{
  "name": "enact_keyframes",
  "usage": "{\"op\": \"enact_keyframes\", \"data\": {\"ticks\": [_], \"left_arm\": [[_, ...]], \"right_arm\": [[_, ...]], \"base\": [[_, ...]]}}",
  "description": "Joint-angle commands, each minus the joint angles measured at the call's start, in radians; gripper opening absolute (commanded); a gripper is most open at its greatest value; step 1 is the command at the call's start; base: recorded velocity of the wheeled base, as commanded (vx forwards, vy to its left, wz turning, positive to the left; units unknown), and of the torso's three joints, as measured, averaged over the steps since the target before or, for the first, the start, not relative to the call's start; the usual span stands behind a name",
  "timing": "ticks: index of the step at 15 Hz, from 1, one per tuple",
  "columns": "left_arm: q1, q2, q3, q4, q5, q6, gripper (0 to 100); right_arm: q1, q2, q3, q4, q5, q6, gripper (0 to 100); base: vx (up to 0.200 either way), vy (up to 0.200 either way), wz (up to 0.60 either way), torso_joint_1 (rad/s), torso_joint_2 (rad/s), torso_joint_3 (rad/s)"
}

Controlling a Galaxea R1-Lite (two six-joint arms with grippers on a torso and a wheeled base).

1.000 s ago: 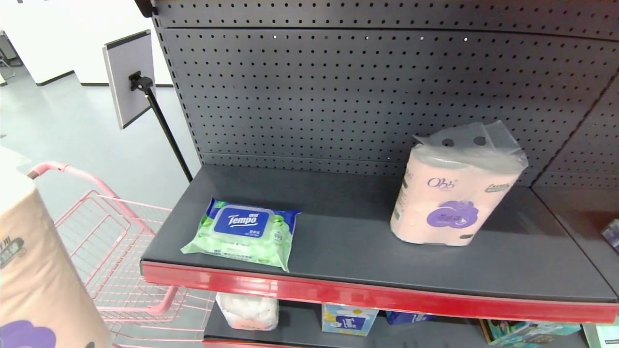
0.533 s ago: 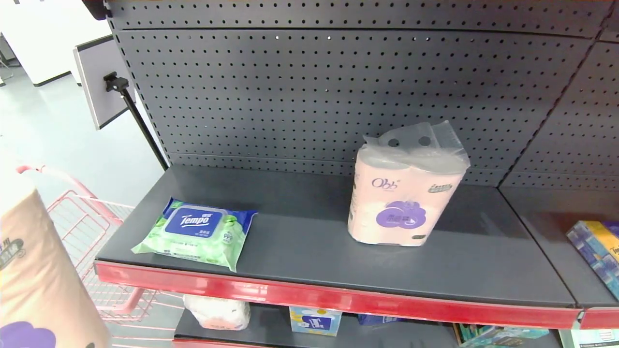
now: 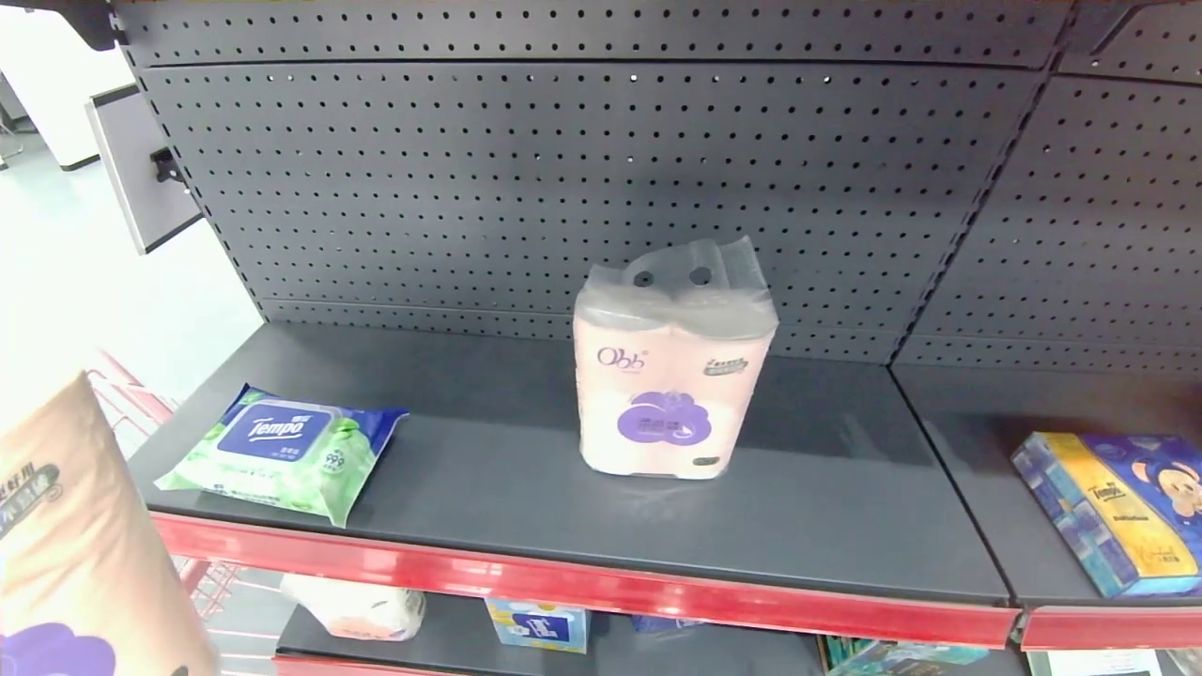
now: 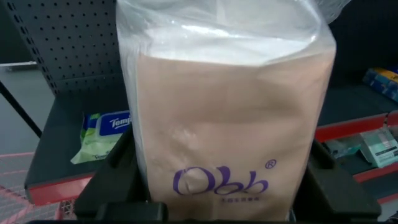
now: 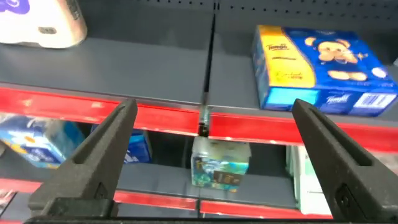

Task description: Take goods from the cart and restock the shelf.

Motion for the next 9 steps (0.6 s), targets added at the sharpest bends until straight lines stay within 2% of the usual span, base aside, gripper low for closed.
{"op": "enact_keyframes", "data": {"ticks": [1,2,3,4,5,7,9], "left_arm": [[0.0,0.012,-0.002,0.0,0.0,0.001,0],[-0.007,0.025,-0.002,0.0,-0.006,0.014,0],[-0.016,0.045,0.001,-0.001,-0.022,0.017,0],[-0.02,0.067,0.0,-0.003,-0.04,0.021,0],[-0.022,0.107,-0.005,-0.013,-0.057,0.033,0],[-0.022,0.188,0.007,-0.115,-0.106,0.037,0],[-0.022,0.243,0.017,-0.162,-0.197,0.037,0]], "right_arm": [[0.006,0.027,-0.028,0.001,0.027,0.002,100],[0.006,0.309,-0.259,-0.002,0.072,0.016,100],[0.029,0.447,-0.382,0.0,0.11,0.02,100],[0.064,0.525,-0.434,0.001,0.162,-0.007,100],[0.09,0.604,-0.451,-0.003,0.171,-0.043,100],[0.153,0.762,-0.494,-0.032,0.187,-0.053,100],[0.23,0.929,-0.555,-0.101,0.216,-0.056,100]], "base": [[0.0,0.0,0.0,0.0,0.0,0.0],[0.0,0.0,0.0,0.0,0.0,0.0],[0.0,0.0,0.0,0.0,0.0,0.0],[0.0,0.0,0.0,0.0,0.0,0.0],[0.0,0.0,0.0,0.0,0.0,0.0],[0.0,0.0,0.0,0.0,0.0,0.0],[0.0,0.0,0.0,0.0,0.0,0.0]]}}
